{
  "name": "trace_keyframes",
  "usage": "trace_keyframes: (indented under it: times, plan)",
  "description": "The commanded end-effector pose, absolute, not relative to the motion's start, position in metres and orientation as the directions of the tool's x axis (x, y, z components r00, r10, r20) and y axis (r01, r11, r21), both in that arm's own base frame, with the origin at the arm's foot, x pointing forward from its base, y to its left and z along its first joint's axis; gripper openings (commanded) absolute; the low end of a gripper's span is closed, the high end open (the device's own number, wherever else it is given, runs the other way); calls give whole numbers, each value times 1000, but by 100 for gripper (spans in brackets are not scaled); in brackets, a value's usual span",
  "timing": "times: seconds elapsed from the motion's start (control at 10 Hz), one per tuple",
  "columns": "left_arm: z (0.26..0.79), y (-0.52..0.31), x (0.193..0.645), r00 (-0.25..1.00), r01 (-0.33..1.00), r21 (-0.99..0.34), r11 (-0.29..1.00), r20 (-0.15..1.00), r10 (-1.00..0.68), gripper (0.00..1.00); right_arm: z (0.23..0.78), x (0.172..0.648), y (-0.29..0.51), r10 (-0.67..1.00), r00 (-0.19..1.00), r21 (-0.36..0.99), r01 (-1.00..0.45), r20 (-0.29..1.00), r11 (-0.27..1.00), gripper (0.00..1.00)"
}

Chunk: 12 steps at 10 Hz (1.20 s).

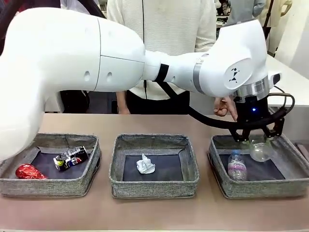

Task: Sort the waste into the appropriate baskets.
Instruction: Place the picked waste into the Fabric basket indicated by the person.

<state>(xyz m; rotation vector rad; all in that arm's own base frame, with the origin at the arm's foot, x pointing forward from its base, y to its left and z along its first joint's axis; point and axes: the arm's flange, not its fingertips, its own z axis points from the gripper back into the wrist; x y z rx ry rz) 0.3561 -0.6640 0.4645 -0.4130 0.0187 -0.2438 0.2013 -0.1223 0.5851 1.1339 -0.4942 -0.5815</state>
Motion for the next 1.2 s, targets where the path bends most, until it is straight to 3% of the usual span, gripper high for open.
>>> trace_keyframes:
  times: [0.0, 0.1, 0.2, 0.8, 1.1]
  plan:
    - [470, -672, 362, 976, 213, -377, 901, 37, -215, 80, 586, 200, -122, -656, 752, 939, 175, 67, 297, 100]
    - [471, -672, 363, 977, 207, -383, 900, 36, -209, 95, 586, 200, -122, -656, 752, 939, 175, 67, 297, 100]
    - [474, -670, 365, 980, 193, -400, 896, 39, -194, 100, 586, 200, -122, -656, 752, 939, 175, 67, 297, 100]
    - [483, -660, 376, 991, 122, -434, 893, 3, -134, 100, 586, 200, -122, -656, 752, 939, 175, 67, 297, 100]
    - [517, -609, 403, 978, 25, -416, 909, -178, -108, 100, 585, 201, -122, -656, 751, 935, 177, 73, 306, 100]
